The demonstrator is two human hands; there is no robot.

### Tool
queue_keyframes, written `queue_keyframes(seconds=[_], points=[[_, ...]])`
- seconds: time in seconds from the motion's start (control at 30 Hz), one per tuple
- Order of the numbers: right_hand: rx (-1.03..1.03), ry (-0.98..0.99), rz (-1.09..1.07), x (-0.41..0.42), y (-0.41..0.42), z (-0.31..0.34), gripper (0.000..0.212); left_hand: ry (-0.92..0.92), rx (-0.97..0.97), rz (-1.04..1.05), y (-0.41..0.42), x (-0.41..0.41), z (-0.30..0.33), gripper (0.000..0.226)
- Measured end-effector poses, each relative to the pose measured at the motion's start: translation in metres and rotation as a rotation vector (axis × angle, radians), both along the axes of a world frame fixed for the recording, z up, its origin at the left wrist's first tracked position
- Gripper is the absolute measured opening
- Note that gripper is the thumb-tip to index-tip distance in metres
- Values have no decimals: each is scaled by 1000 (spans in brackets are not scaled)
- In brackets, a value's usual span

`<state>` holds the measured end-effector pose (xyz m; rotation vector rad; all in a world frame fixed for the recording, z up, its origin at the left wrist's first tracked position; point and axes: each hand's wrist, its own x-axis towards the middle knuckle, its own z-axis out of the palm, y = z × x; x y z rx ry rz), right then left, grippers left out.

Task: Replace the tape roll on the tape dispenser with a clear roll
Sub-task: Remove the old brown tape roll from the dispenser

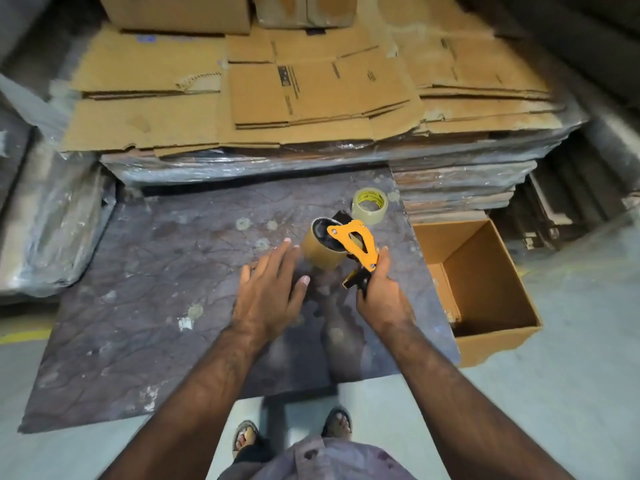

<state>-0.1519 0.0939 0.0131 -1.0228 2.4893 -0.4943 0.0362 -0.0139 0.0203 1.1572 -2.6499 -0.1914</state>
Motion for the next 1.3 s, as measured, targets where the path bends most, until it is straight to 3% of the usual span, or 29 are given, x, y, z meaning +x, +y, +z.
queue_keyframes(seconds=[0.17, 0.23, 0.3, 0.43, 0.57, 0.67, 0.77, 0.9, 1.0, 1.1, 1.3], points=[[17, 147, 74, 41, -7, 20, 94, 108, -44, 73, -14, 36, 20, 57], [-2, 78, 42, 53, -10, 23, 88, 143, -36, 100, -18, 55, 26, 57], [-67, -99, -20, 66, -15, 28, 69, 200, -53, 128, -23, 75, 32, 56], [-282, -753, -130, 99, -22, 46, 23, 270, 45, 191, -38, 108, 44, 55], [-395, -1096, -108, 126, -29, 67, 3, 495, 264, 215, -56, 128, 45, 50], [-383, -1242, -125, 141, -33, 74, 10, 660, 474, 248, -62, 133, 50, 45], [-320, -1250, -147, 154, -35, 77, 12, 737, 614, 279, -68, 136, 50, 46], [-230, -1405, -248, 173, -33, 79, 25, 754, 631, 264, -69, 140, 49, 35], [-250, -1439, -319, 185, -32, 86, 12, 861, 676, 225, -71, 144, 54, 44], [-302, -1460, -368, 189, -31, 89, 14, 971, 782, 196, -73, 149, 65, 44], [-299, -1495, -347, 195, -27, 88, 16, 967, 827, 98, -67, 156, 83, 47]])
